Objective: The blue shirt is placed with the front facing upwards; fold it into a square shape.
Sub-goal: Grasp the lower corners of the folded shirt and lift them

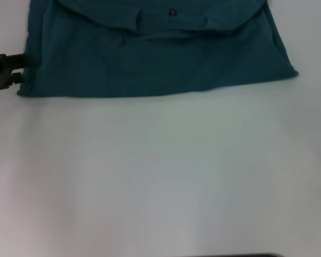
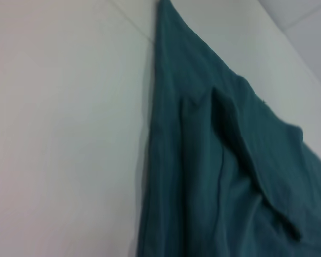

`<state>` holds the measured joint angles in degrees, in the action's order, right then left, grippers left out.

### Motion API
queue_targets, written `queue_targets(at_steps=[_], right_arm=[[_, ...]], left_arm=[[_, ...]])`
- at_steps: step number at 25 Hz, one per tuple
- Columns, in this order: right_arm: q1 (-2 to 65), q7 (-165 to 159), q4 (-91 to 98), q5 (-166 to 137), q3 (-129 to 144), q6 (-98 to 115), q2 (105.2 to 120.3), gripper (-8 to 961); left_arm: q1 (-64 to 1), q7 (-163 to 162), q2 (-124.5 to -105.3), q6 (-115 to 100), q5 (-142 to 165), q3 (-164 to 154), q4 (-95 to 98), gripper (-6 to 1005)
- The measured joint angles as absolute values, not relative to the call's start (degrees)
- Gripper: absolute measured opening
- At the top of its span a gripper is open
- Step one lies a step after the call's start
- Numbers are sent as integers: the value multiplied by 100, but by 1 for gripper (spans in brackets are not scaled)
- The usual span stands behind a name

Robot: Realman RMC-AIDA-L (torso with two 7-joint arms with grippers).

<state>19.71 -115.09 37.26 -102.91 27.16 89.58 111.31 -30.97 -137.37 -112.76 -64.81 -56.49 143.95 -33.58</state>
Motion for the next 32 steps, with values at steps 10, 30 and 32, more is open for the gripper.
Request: queue_targets(at_steps=[10,30,32], right_arm=[[1971,-11497,3727,-10400,2725,8960,11085,687],[1950,-11496,3726,-10403,2678,8976,11102,687],[1946,-11496,3726,-10405,2675,8972,11101,687]], left_arm=[[-3373,-13639,-11116,-6718,-5062,14070,-3434,673],[-3487,-13652,-11247,-6570,-4747,13697,-3516,672],[-3521,-13652,-11267,-6585,-4746,13699,-3517,672]])
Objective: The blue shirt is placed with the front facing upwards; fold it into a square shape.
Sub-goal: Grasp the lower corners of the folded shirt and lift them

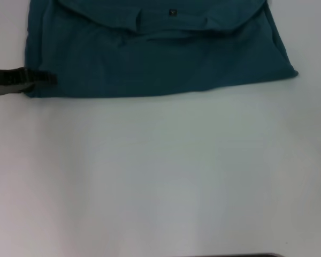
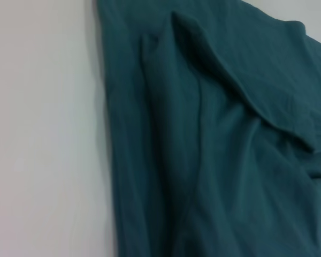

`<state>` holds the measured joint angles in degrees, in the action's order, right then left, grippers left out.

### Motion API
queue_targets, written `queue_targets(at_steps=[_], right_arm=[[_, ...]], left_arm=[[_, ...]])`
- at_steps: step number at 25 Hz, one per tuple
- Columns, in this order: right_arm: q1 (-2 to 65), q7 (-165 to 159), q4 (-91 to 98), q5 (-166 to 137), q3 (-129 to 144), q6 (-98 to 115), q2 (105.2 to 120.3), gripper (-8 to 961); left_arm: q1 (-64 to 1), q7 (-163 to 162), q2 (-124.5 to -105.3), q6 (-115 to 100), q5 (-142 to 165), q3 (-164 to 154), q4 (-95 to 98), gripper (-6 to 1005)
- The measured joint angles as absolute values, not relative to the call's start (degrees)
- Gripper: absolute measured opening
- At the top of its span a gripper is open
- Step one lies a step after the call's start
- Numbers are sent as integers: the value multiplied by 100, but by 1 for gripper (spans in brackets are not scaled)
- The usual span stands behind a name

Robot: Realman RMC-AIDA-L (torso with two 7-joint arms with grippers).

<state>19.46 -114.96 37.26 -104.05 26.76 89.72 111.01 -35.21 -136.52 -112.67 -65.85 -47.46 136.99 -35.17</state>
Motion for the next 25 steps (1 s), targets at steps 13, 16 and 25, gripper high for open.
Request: queue_targets(at_steps=[13,16,25], right_arm=[[1895,-11496,3727,-10376,2647,8999,11112,688],[1896,-11496,3726,-10373,2620,9014,11116,688],[1897,-11496,3722,-10366,2575,9028,11110,688]], left_arm=[[-3631,-14002,-11312,-6473,-4623,13673,-3564,673],[-3713,-14303,-11299,-6525,-4329,13668,-3579,674],[-3798,-14454,-11483,-6644,-3923,13679,-4025,353]])
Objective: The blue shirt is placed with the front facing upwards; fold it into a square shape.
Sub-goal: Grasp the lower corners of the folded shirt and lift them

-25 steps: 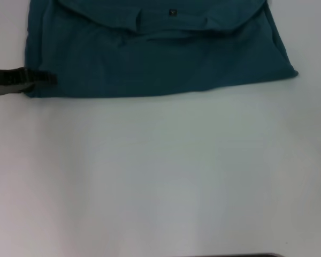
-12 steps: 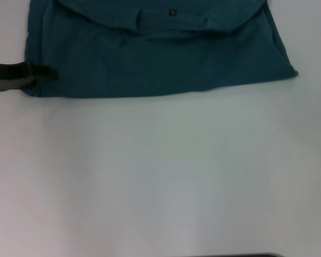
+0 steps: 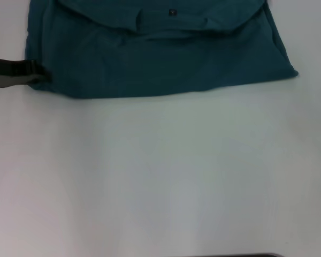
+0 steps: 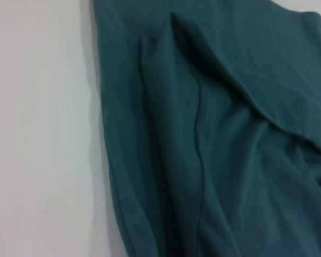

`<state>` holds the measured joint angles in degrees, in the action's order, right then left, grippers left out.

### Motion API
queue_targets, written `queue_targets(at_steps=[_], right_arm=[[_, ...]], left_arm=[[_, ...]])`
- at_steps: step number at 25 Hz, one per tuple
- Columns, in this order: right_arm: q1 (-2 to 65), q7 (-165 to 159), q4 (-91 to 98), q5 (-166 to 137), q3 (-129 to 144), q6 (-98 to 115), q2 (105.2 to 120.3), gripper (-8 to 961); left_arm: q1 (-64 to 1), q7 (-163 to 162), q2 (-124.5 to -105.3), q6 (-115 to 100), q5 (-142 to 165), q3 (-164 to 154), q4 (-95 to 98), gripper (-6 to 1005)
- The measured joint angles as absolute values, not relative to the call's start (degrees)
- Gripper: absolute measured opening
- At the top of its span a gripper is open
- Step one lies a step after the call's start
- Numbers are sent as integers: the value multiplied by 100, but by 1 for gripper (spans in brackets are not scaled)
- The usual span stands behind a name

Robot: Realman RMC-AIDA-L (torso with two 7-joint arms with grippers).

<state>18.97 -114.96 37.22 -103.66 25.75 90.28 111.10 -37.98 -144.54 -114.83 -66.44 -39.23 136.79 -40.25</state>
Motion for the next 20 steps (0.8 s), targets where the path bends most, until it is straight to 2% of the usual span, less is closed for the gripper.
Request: queue_targets(at_steps=[8,13,15,19,20], right_arm=[[1902,-11522,3717,-10376,2533,9035,11113,688],[1934,-11674,3754,-10521,2602,9087,11036,688],[1971,-11989,3903,-10847,2627,9136,10916,688],[2281,-13102,4464,-12167,2743,9180,10476,688],[2373,-13274,4596,-12484,2748,9193,10419,688]], left_arm=[[-3757,-14503,-11503,-6778,-3912,13681,-4163,73],[-3780,-14494,-11476,-7028,-3979,13749,-4210,36],[-3779,-14493,-11453,-7301,-4027,13886,-4303,35],[-3763,-14496,-11390,-7893,-4046,14334,-4465,35],[-3763,-14503,-11366,-8015,-4046,14418,-4477,34]])
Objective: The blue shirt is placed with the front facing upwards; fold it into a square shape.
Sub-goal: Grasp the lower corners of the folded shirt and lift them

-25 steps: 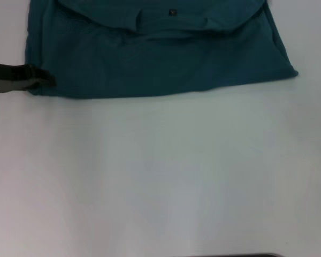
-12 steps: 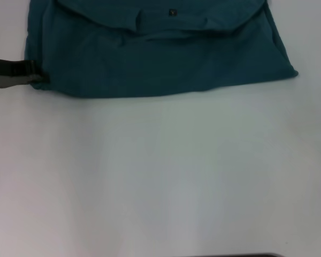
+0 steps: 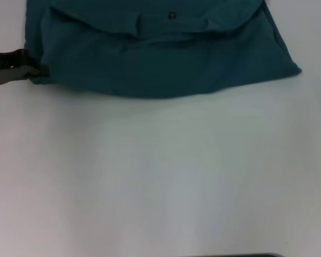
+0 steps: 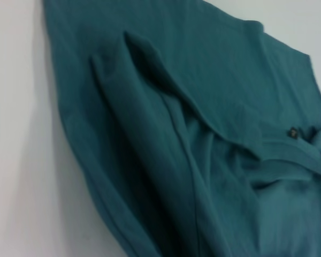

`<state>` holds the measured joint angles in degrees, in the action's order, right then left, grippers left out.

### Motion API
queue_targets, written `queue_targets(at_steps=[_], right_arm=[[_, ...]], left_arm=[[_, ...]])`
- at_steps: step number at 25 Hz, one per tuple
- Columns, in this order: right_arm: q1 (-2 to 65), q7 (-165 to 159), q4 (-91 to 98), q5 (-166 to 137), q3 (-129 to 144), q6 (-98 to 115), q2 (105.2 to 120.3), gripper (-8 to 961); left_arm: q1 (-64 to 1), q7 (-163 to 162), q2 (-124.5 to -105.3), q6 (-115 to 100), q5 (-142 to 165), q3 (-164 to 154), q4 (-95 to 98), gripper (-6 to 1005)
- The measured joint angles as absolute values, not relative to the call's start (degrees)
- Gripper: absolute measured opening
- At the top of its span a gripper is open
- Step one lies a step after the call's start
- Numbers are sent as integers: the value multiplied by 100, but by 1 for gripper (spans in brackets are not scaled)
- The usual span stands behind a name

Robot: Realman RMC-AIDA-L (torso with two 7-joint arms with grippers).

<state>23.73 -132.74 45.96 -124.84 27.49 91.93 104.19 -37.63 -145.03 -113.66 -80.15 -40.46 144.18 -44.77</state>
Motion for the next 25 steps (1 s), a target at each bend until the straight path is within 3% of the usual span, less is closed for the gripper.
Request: queue_targets(at_steps=[4,12,25], right_arm=[[2880,-13663,5175,-13563,2767,9221,10335,688],[4030,-14086,5132,-14834,3231,8828,10579,688],[4242,-14426,4678,-14914,3809,8247,10751,685]], left_arm=[[-3789,-14538,-11300,-8260,-4047,14512,-4484,34],[-3855,-14546,-11219,-8449,-4050,14473,-4480,35],[-3860,-14484,-11234,-8386,-4055,14502,-4483,35]])
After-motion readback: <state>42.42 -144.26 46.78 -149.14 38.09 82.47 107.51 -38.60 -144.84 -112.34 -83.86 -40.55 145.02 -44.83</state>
